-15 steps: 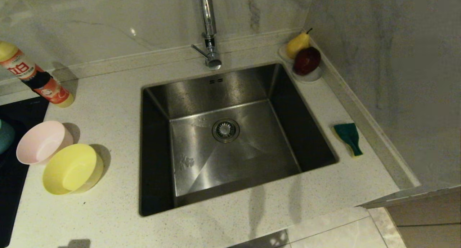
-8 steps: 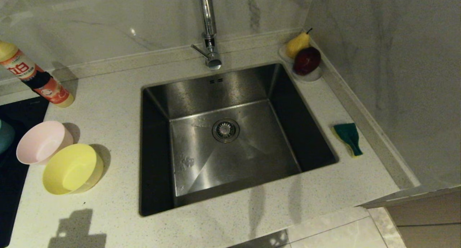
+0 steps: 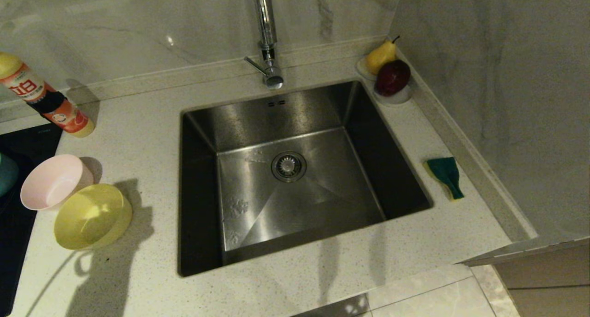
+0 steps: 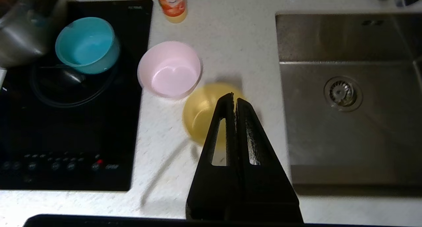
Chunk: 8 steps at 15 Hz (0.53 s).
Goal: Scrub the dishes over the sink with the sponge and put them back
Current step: Place the bowl on the bowl
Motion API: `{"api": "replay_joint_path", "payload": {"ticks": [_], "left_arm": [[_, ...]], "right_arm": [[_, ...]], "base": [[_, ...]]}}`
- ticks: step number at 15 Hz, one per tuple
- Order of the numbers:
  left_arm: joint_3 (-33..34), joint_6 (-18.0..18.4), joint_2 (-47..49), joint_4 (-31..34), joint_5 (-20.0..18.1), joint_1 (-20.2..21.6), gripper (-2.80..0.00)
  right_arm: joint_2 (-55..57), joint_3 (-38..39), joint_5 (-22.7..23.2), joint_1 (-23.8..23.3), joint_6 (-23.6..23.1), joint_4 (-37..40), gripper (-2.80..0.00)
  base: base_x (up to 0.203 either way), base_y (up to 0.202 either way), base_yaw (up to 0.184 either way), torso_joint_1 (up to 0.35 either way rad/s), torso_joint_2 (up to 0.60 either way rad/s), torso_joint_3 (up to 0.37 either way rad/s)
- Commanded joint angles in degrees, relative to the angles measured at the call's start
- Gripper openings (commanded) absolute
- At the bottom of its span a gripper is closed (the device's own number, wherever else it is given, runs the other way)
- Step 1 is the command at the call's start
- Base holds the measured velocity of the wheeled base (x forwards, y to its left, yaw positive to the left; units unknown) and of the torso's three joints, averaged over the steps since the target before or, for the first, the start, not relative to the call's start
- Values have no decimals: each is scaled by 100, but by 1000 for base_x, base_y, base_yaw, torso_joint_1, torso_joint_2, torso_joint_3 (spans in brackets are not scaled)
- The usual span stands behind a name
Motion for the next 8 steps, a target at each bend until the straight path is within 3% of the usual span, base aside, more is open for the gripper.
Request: {"api": "replay_joint_path", "payload": {"ticks": [1,5,8], "left_arm": [[-1163,-260,1547,599,32,8,-280],[-2402,-1080,2994,1269,61,175,-280],[-2844,-1494,3969,1347,37,722,-280]], "right_arm": [[7,0,2,-7,-5,2,-280],[7,0,2,-5,-5,2,-280],[7,0,2,-7,-5,2,-280]], "base": [[0,0,0,0,0,0],[0,0,0,0,0,0],[0,0,0,0,0,0]]}}
